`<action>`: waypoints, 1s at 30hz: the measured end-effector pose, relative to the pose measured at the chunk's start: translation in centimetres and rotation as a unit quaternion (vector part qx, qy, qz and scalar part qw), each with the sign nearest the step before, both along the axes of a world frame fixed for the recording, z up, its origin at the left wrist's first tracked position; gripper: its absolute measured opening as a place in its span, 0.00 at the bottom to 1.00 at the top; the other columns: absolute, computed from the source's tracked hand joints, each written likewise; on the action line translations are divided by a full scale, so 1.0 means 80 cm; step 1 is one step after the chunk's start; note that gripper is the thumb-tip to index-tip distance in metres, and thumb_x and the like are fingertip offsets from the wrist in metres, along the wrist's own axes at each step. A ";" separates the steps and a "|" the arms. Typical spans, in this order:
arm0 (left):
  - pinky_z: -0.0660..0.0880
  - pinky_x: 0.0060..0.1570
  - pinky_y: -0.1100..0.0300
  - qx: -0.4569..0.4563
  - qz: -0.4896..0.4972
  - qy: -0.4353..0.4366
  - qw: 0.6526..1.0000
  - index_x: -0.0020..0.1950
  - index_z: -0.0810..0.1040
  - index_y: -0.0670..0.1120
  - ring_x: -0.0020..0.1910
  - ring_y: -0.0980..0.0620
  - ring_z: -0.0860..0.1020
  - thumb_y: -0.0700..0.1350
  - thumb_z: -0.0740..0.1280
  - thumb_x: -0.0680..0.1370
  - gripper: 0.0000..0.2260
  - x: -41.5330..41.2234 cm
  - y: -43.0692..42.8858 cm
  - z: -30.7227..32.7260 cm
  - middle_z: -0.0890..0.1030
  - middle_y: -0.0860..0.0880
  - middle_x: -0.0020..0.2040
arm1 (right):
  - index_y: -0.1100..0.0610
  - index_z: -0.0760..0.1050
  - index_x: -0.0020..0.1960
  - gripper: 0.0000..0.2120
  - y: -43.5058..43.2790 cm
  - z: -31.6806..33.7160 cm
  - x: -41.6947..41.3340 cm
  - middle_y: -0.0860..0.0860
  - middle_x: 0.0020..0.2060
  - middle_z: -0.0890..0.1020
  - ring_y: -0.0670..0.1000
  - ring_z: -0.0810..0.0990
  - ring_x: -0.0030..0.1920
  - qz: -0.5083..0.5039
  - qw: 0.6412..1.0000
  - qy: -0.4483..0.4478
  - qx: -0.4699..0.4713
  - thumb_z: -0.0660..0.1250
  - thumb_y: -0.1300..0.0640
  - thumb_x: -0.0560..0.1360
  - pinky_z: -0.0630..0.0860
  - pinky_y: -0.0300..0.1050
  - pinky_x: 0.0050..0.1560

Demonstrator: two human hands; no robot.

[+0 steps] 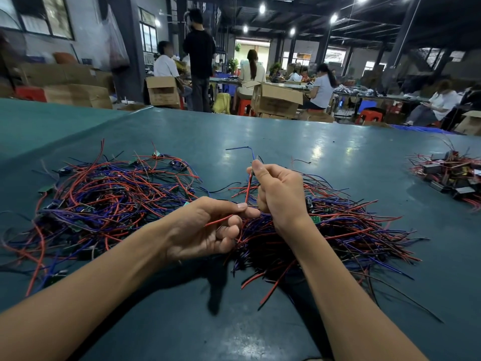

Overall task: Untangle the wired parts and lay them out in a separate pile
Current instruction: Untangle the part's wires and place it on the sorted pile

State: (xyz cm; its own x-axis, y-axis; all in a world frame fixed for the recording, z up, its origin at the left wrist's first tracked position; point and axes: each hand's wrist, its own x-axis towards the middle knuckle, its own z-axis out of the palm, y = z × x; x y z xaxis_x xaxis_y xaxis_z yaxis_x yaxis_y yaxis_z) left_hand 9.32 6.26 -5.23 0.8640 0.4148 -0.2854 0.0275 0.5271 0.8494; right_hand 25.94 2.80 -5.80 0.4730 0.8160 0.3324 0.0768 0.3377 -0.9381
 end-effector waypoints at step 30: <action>0.63 0.22 0.67 0.207 0.142 -0.157 0.955 0.58 0.85 0.46 0.28 0.59 0.64 0.57 0.70 0.79 0.17 -0.004 0.055 -0.024 0.73 0.51 0.37 | 0.62 0.83 0.47 0.11 -0.014 0.018 -0.015 0.52 0.32 0.78 0.48 0.76 0.27 0.219 0.968 0.114 -0.046 0.76 0.55 0.70 0.74 0.40 0.24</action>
State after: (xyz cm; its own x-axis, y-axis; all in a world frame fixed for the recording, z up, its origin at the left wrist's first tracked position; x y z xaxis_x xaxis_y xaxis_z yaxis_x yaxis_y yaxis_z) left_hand 8.98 10.67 -7.13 0.7153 0.6669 0.2088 -0.3581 0.0932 0.9290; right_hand 24.72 1.68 -4.37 0.1272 0.9759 0.1773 -0.2680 0.2059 -0.9412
